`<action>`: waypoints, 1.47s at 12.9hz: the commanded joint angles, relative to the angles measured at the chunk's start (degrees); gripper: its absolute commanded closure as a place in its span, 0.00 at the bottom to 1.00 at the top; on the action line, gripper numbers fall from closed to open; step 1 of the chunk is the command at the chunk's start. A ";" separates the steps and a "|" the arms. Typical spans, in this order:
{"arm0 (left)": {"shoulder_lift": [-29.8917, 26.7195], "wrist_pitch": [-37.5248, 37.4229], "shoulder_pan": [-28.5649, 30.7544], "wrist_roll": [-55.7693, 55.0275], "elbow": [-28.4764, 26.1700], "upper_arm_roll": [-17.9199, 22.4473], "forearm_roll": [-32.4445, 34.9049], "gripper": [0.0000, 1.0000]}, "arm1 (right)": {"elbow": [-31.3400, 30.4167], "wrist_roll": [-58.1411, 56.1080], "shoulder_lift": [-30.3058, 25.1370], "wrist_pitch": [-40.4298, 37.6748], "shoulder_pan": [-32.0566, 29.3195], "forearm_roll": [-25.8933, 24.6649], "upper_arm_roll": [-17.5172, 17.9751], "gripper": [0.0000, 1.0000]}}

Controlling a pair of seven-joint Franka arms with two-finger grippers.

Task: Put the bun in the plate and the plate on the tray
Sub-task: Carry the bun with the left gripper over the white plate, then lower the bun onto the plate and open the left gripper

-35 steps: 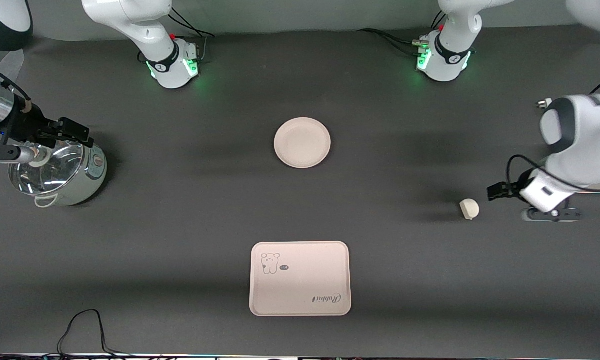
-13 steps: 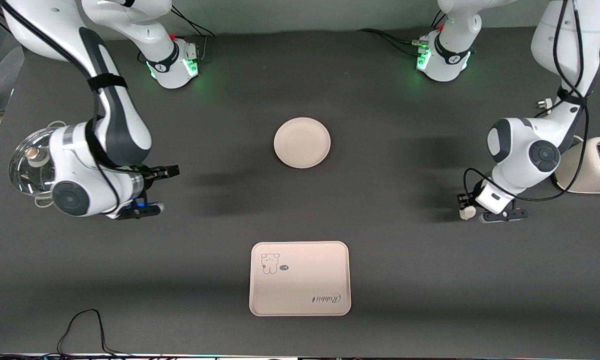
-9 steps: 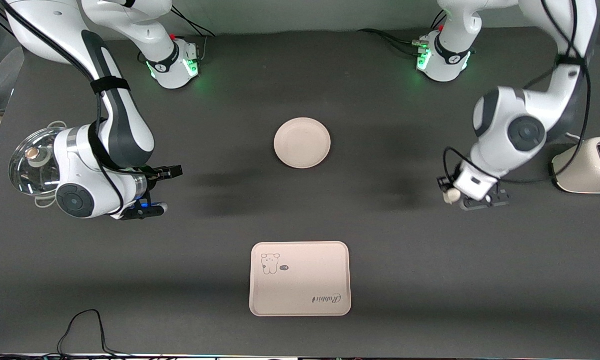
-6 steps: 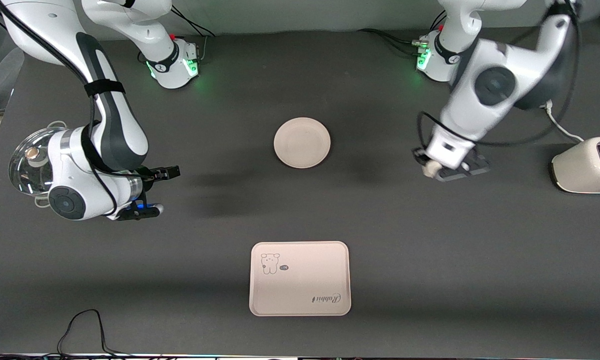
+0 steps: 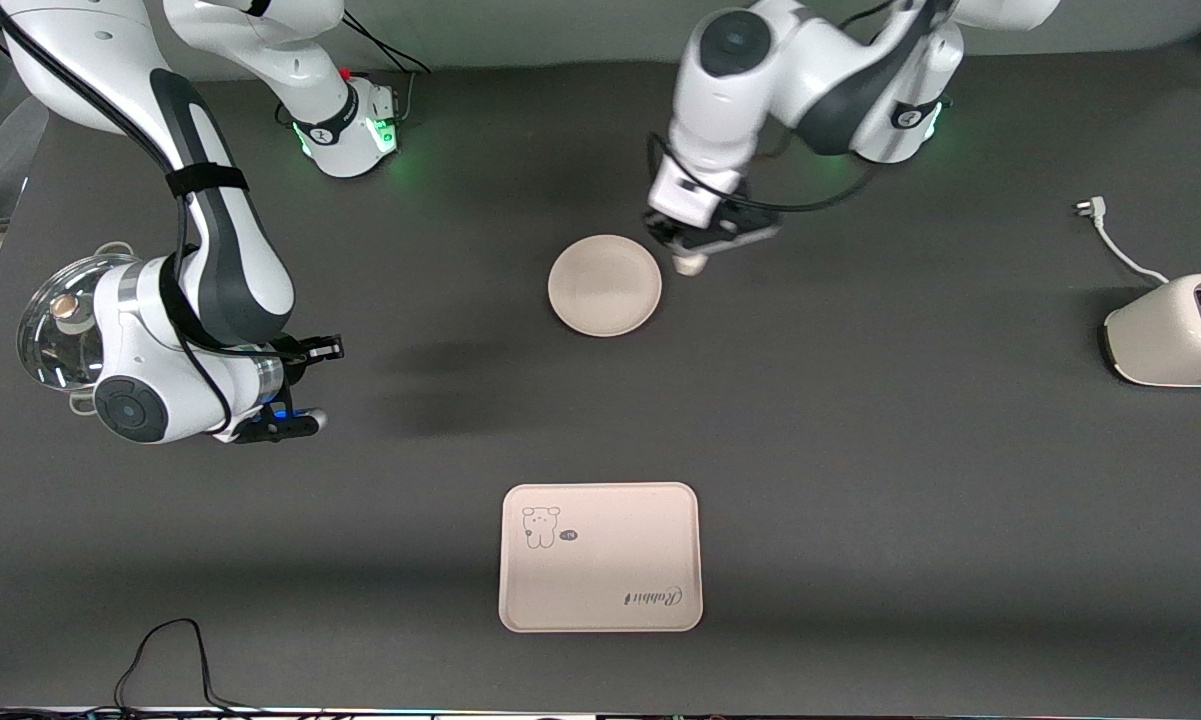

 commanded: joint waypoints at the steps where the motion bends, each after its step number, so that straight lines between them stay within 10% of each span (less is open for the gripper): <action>1: 7.23 6.45 -7.90 -7.86 0.94 0.73 1.50 0.70 | 1.58 -0.40 0.70 -1.37 -0.13 0.91 -0.24 1.00; 2: 9.86 9.70 -9.49 -9.01 0.94 0.82 2.29 0.70 | 1.49 -0.40 0.70 -1.37 -0.13 0.83 -0.24 0.14; 3: 12.85 13.12 -10.29 -9.54 1.11 0.82 3.17 0.70 | 1.49 -0.66 0.88 -1.37 -0.13 0.82 -0.24 0.00; 10: 26.93 16.50 -10.29 -18.42 7.79 1.26 17.06 0.64 | 1.32 -0.58 1.05 -1.37 0.31 0.82 -0.15 0.00; 12: 27.64 16.59 -10.38 -18.42 8.06 1.26 17.67 0.49 | 1.23 -0.58 1.05 -1.28 0.31 0.82 -0.15 0.00; 14: 27.64 16.50 -10.29 -18.34 8.06 1.26 18.12 0.00 | 0.79 -0.40 0.97 -1.37 0.49 0.91 -0.07 0.00; 19: 22.31 12.05 -8.72 -17.55 8.14 1.09 18.29 0.00 | -0.35 -0.31 1.67 0.64 1.98 3.72 -0.07 0.00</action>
